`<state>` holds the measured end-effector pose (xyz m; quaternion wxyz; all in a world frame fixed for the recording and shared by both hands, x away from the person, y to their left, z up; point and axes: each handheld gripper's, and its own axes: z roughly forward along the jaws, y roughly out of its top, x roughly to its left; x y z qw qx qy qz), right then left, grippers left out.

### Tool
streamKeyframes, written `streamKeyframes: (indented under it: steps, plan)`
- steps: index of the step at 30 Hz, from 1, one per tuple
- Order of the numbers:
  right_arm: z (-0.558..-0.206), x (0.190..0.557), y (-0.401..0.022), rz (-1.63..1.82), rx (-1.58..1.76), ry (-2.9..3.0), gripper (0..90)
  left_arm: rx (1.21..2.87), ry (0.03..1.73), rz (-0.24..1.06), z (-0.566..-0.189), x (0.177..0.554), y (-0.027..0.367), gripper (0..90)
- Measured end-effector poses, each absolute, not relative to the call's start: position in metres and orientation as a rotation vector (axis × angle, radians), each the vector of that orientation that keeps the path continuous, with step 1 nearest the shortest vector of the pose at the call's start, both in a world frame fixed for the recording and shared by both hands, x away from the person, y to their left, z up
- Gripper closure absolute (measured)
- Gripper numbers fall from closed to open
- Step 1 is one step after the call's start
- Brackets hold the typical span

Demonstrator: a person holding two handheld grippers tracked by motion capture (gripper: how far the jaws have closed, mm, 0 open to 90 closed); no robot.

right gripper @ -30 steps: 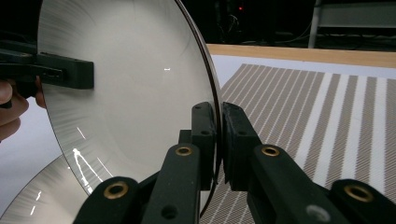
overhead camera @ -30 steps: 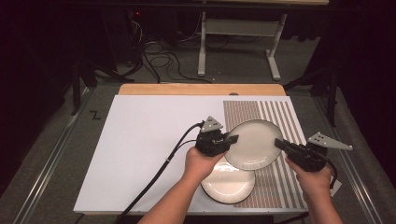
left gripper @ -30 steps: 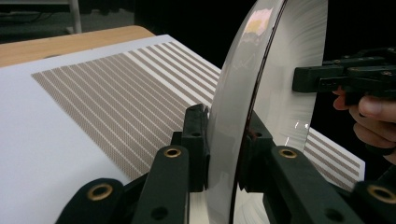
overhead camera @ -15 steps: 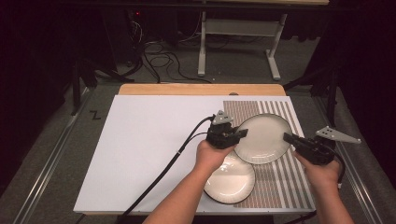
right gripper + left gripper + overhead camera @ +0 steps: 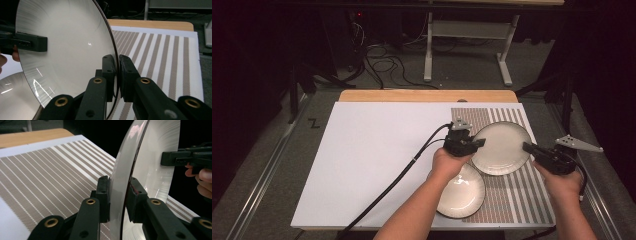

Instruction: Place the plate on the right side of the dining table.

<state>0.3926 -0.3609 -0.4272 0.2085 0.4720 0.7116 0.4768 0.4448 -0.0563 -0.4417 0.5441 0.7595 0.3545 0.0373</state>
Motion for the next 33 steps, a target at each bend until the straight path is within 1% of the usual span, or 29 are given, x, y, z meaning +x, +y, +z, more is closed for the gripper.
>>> streamKeyframes:
  steps: [13,26,31,33]
  plan:
    - [-0.450,0.392,-0.375,1.299,1.384,1.961,85.4,1.864,0.873,0.054,-0.460,0.451,-0.076,72.8]
    - [-0.466,0.392,-0.376,1.283,1.410,1.948,85.3,1.913,0.902,0.063,-0.471,0.454,-0.083,71.0]
    - [-0.468,0.392,-0.377,1.288,1.404,1.944,85.3,1.932,0.906,0.088,-0.470,0.453,-0.085,70.2]
    - [-0.468,0.392,-0.377,1.287,1.400,1.943,85.5,1.941,0.920,0.100,-0.470,0.454,-0.087,68.5]
